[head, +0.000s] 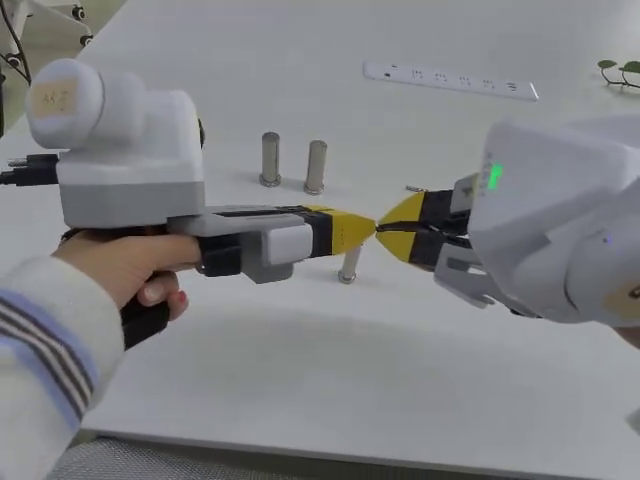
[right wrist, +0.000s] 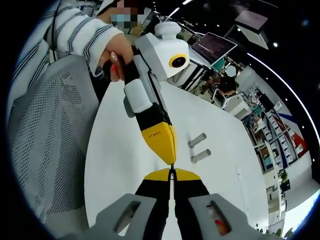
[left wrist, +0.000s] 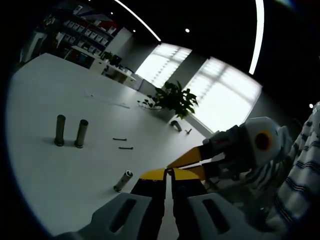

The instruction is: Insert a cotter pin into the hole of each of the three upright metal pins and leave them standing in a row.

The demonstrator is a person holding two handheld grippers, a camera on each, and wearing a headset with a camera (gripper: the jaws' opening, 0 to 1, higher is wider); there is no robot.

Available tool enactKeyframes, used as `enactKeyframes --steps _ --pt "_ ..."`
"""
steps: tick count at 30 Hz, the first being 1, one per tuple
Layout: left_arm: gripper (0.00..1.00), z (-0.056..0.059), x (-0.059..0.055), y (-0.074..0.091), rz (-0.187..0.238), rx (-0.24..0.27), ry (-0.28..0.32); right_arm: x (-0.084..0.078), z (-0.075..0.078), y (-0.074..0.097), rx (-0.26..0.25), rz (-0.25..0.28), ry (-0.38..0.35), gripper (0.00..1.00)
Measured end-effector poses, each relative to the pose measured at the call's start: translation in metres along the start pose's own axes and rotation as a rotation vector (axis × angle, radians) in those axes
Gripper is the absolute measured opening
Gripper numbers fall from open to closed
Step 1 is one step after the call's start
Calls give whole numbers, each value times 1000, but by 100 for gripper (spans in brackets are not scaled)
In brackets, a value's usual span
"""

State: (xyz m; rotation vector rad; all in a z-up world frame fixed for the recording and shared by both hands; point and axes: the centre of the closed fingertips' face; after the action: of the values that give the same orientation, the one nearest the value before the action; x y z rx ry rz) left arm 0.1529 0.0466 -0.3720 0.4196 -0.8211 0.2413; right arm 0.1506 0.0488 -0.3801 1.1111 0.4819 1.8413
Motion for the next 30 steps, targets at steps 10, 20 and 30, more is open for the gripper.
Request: enactKeyframes --steps 10,20,30 --pt "0 -1 -1 1 -13 2 -12 4 -2 0 -2 -1 27 0" --pt "0 0 2 1 -1 12 -5 3 1 1 1 1 -22 0" --pt "0 9 5 3 -13 -3 -121 -4 -1 4 71 24 -213 8"
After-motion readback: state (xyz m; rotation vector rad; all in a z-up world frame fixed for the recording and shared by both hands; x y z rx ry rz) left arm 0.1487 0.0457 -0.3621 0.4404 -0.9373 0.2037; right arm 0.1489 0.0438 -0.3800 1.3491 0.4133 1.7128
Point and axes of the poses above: the centre of the closed fingertips' face, and the gripper's own axes: y roughly backward along the fingers, z roughly to its right, x roughly out of its top, and after that the axes turned 6 degrees about -z, right-handed
